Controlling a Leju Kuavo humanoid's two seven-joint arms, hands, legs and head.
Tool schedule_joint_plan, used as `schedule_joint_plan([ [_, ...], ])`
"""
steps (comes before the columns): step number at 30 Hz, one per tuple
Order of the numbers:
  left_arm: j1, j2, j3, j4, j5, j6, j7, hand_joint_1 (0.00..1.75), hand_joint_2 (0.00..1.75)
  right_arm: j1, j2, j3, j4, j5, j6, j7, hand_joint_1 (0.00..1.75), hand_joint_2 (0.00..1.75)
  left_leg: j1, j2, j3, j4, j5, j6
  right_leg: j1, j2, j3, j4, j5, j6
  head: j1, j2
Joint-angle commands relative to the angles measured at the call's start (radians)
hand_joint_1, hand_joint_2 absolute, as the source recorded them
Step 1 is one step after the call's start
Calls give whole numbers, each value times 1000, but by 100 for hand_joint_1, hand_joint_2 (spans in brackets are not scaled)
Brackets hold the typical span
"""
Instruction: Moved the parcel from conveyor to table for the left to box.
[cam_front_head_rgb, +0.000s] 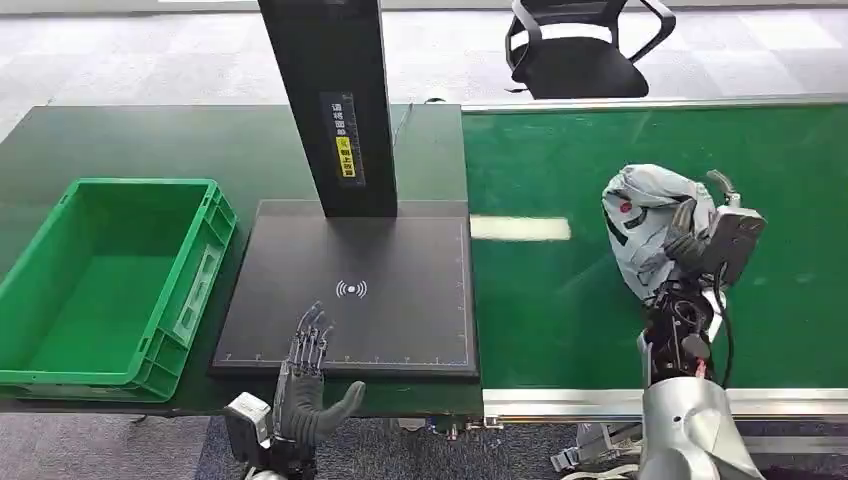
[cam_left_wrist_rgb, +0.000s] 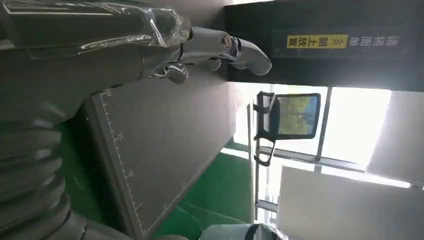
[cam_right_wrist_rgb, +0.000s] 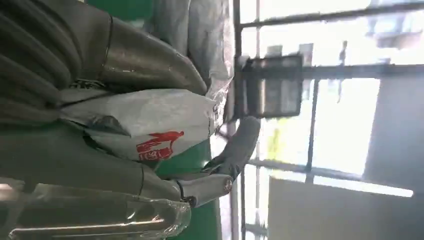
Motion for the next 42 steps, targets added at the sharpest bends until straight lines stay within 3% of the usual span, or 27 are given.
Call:
schedule_joint_plan([
  [1, 18, -7, 4, -16, -6, -1, 6, 0, 175, 191, 154, 473, -221, -158, 234, 0, 175, 175, 1, 4, 2, -1, -1, 1, 2, 4, 0, -1, 1, -5, 0, 0],
  [9, -5, -2, -7, 27, -8, -2, 7, 0, 175, 193, 219, 661, -205, -242, 289, 0, 175, 175, 1, 6, 0, -1, 0, 1, 1, 3, -3, 0, 0, -3, 0, 0],
  [14, -9, 3, -29, 44, -14, -5, 5, 0, 175, 25, 248, 704, -158, -305, 252, 3, 175, 175, 0, 6, -2, 0, 0, 2, 1, 4, -5, 1, 1, -5, 0, 0],
  [21, -41, -4, -47, 75, -25, -11, 11, 0, 175, -115, 300, 741, -71, -373, 190, 23, 175, 175, 0, 4, -3, 0, 1, 0, 0, 3, -6, 1, 1, -3, 0, 0],
  [25, -37, 2, -52, 72, -31, -13, 15, 0, 175, -210, 301, 818, 57, -492, 134, 62, 175, 175, 0, 4, -3, 0, 0, 1, 1, 3, -5, 1, 0, -3, 0, 0],
  [33, -35, 4, -48, 67, -34, -14, 16, 0, 175, -234, 301, 870, 127, -547, 114, 41, 175, 175, 1, 2, -2, -1, 1, 1, 1, 1, -4, 0, 0, -3, 0, 0],
  [37, -5, 5, -38, 26, -34, -10, 20, 0, 175, -222, 301, 956, 242, -565, 78, 170, 175, 175, 1, 3, -1, -1, 1, 1, 2, 2, -3, -1, 1, -4, 0, 0],
  [38, 5, 5, -34, 13, -36, -9, 25, 0, 175, -213, 301, 994, 272, -573, 88, 200, 49, 175, 1, 3, 0, -1, 1, 1, 1, 2, -2, -1, 0, -3, 0, 0],
  [39, 14, 4, -30, 0, -37, -9, 28, 0, 175, -204, 301, 1046, 313, -559, 83, 233, 0, 175, 1, 3, 1, -3, 1, 1, 2, 2, -1, -2, 1, -5, 0, 0],
  [40, 20, 3, -29, -7, -37, -9, 31, 0, 175, -199, 301, 1074, 339, -550, 99, 281, 0, 175, 1, 3, 0, -2, 1, 1, 1, 2, -2, -1, 0, -4, 0, 0],
  [42, 35, 4, -29, -25, -38, -10, 33, 0, 175, -187, 301, 1064, 366, -540, 74, 260, 0, 175, 1, 3, 2, -3, 1, 2, 2, 1, 0, -3, 1, -6, 0, 0],
])
